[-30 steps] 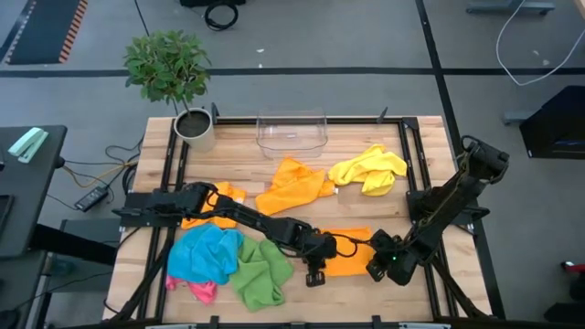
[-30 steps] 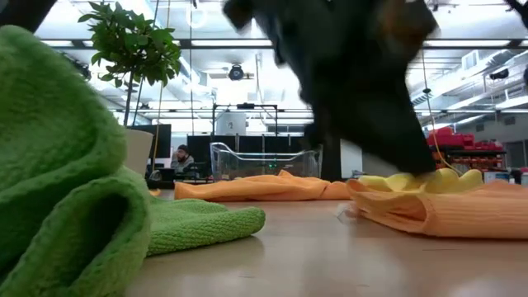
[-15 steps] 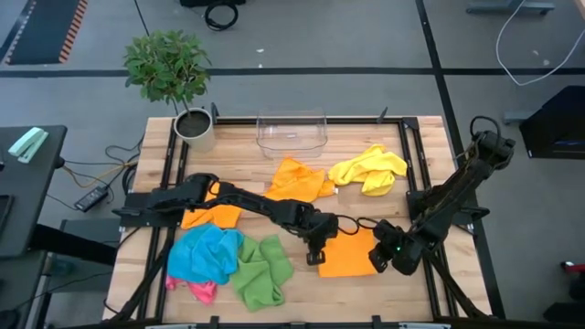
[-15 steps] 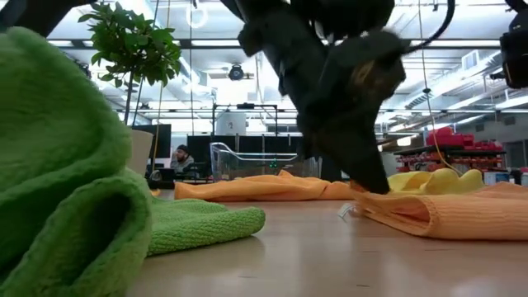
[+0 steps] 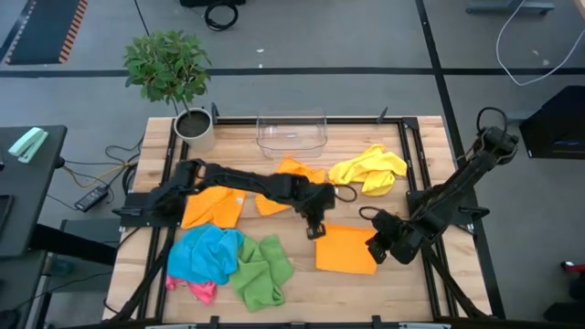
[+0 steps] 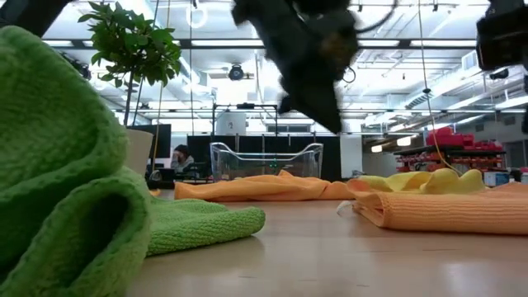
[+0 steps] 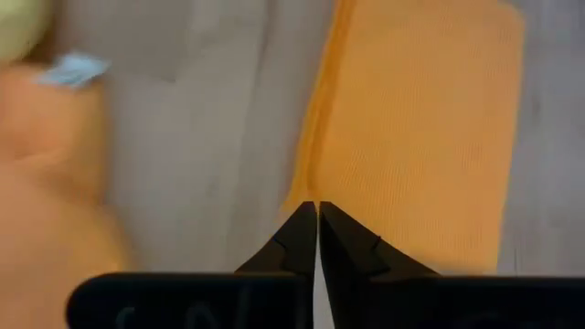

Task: Fold microfiber towels
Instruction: Fold the middle orange towel on the table

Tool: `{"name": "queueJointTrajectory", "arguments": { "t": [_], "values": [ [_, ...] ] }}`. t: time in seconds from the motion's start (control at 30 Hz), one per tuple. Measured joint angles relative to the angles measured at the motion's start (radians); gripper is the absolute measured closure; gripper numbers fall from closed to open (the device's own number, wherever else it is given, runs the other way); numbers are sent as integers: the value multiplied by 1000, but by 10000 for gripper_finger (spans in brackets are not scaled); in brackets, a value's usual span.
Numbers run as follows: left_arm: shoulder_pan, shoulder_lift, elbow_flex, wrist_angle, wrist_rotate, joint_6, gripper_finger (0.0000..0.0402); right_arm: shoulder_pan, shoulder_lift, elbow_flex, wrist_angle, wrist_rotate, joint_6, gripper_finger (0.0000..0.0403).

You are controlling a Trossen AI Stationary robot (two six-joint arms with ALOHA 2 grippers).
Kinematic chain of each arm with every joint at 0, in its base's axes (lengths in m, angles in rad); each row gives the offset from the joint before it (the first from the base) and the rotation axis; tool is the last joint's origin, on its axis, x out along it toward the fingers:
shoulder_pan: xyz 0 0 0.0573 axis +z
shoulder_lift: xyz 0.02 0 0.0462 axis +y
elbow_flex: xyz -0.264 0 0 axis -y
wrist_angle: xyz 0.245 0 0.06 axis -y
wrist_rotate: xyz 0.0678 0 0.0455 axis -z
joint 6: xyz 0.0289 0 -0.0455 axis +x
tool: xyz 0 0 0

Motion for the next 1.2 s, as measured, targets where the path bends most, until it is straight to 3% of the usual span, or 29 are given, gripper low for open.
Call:
{"name": "queueJointTrajectory", "arguments": {
  "t": [0.17,0.27,0.43,0.57,0.7,0.77,0.87,1.1,1.2],
  "values": [
    [25,-48,-6,-326,-232,10,347,-15,-71,0,-25,68,-54,400],
    [62,-45,-14,-357,-204,41,315,-37,-78,0,-20,96,-74,400],
    [145,-83,-198,-300,-164,53,249,-89,25,1,131,19,-179,400],
    [193,-176,-392,-56,-119,23,209,-105,137,1,204,0,-156,400],
    [208,-189,-535,103,-91,-12,193,-116,238,1,223,-64,-113,400],
    [208,-193,-574,189,-47,-13,196,-117,282,0,239,-104,-95,400],
    [200,-193,-606,189,-15,-12,222,-110,329,0,226,-177,-55,400],
    [140,-250,-590,109,10,47,375,-23,289,2,130,-307,108,400],
    [120,-334,-572,118,10,51,380,23,229,-2,45,-354,190,400]
  ]
}}
